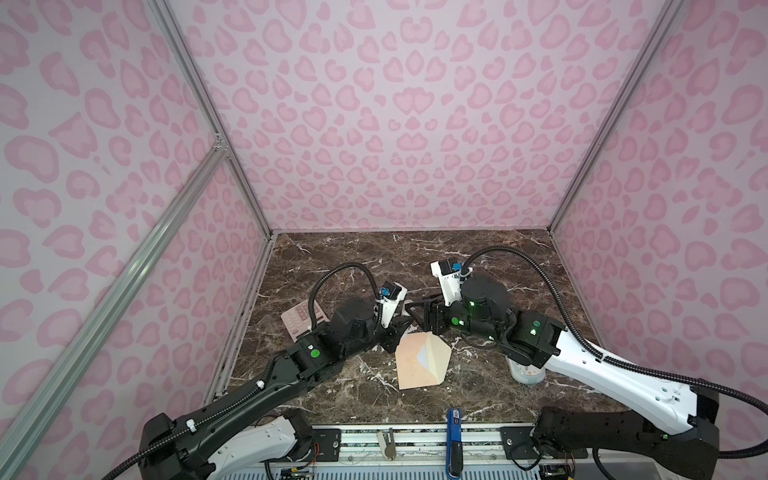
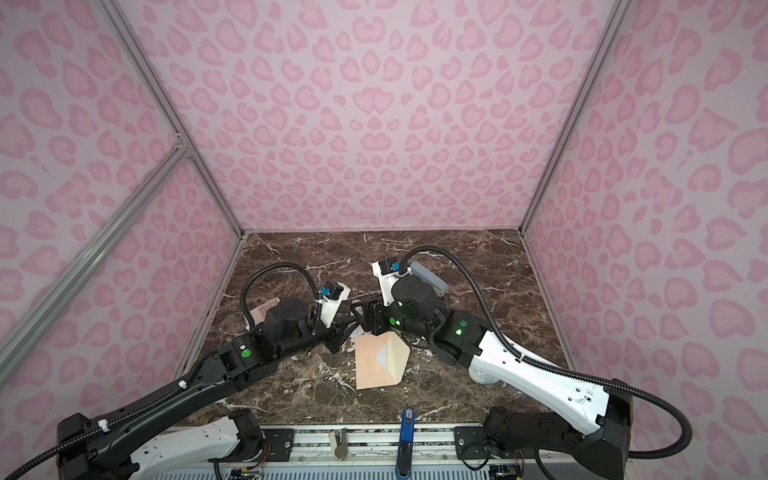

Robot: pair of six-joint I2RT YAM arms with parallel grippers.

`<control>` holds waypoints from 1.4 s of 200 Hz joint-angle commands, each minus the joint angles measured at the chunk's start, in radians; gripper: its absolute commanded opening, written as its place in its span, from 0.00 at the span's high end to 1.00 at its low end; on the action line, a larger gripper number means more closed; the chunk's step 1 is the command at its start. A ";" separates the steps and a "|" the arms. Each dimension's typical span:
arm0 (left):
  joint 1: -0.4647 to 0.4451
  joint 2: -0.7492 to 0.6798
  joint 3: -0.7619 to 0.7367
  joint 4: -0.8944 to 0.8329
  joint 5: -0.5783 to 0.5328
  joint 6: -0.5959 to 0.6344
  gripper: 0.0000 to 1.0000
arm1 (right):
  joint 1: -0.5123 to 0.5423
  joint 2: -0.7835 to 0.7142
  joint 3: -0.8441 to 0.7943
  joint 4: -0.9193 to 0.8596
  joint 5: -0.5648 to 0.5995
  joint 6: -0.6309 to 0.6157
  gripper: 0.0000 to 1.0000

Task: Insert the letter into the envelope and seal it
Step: 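Grasp the glue stick cap with the right gripper and pull it off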

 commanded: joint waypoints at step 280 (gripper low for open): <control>-0.023 0.034 0.003 0.063 0.041 0.008 0.56 | -0.006 0.007 0.020 -0.017 0.057 0.029 0.72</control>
